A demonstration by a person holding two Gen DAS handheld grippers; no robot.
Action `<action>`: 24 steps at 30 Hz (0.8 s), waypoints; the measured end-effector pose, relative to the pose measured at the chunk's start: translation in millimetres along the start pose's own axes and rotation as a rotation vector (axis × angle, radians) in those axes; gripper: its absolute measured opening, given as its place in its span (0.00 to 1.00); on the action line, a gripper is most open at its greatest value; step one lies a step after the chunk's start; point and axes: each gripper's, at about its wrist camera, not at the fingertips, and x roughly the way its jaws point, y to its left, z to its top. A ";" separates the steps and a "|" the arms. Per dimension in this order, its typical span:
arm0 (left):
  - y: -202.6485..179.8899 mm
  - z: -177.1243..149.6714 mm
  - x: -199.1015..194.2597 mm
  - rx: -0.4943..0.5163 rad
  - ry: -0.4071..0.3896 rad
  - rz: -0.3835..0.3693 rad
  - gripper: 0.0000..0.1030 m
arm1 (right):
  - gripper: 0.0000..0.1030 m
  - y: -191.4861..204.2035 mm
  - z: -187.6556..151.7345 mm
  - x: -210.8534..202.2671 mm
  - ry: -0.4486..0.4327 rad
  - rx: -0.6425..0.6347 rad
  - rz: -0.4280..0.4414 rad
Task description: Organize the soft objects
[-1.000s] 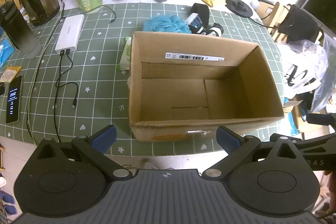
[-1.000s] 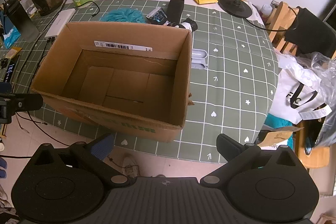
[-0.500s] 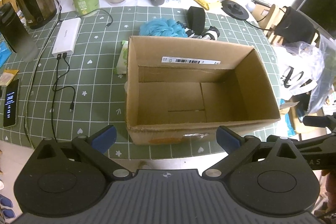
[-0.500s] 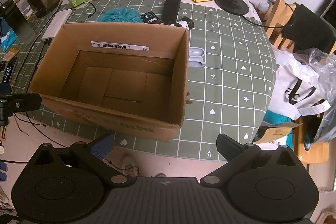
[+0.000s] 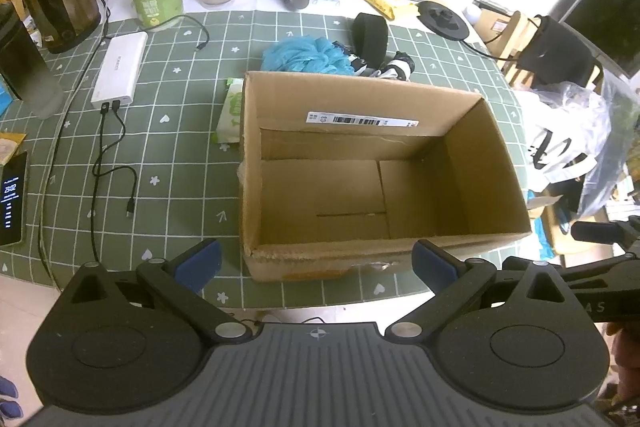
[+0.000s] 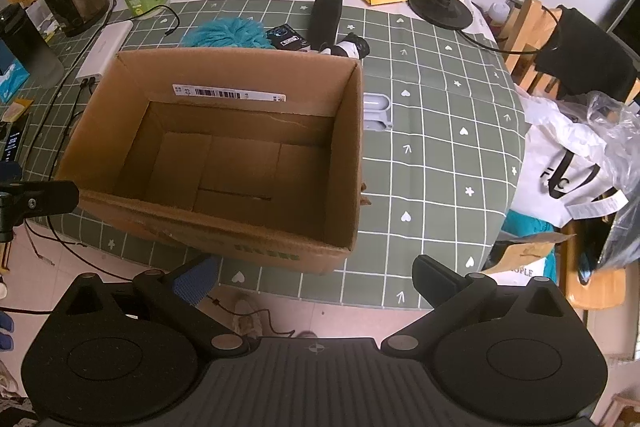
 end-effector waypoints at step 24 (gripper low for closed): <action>17.2 33.4 13.9 0.045 -0.011 -0.077 1.00 | 1.00 -14.0 30.1 6.1 -0.018 0.142 0.033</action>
